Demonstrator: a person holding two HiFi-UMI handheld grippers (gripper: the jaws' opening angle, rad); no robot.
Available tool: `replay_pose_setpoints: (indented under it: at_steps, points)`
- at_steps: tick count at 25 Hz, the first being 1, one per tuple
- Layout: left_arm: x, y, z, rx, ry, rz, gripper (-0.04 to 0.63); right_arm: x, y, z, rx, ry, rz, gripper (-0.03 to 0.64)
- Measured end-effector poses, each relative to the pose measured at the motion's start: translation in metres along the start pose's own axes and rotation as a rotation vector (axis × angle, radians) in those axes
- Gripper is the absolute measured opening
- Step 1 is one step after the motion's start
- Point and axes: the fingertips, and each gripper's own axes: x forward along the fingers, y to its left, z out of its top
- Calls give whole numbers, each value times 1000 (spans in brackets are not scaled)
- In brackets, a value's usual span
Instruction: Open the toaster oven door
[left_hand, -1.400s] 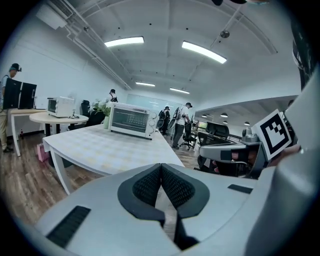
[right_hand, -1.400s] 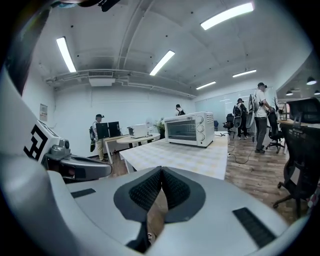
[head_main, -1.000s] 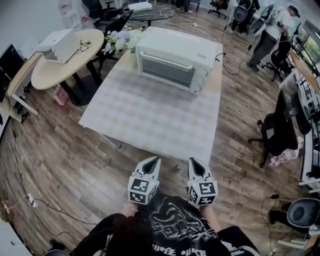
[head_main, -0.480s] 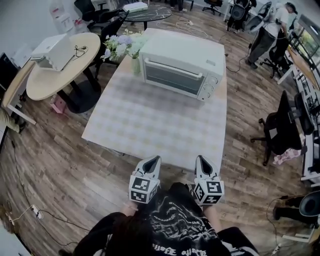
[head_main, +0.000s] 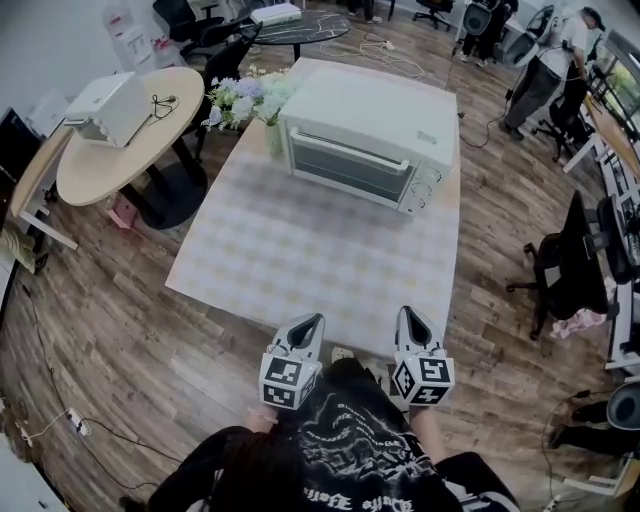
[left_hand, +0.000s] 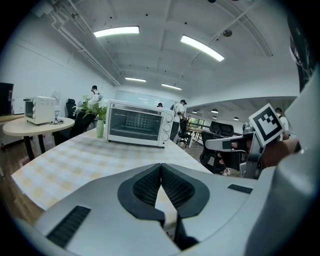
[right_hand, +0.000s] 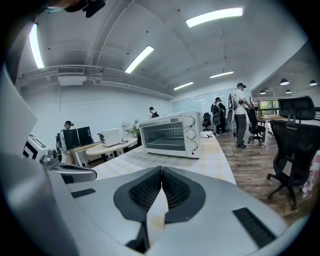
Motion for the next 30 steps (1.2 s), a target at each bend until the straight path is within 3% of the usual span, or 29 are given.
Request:
replay_pose_setpoints:
  at_steps: [1,4,9,30]
  points:
    - [2,1,5,1,-2,4,18,4,-2,6,8,-3,8,16]
    - [11,7,16,4,-12,24,18,16,-7,25,28,-22,38,132]
    - [20,11,20,2,-15,37,18,35,-16,50,48,-49,54,214]
    - [30,36,30,-7,-26,106,18,113,-36,170,53,-149,82,225]
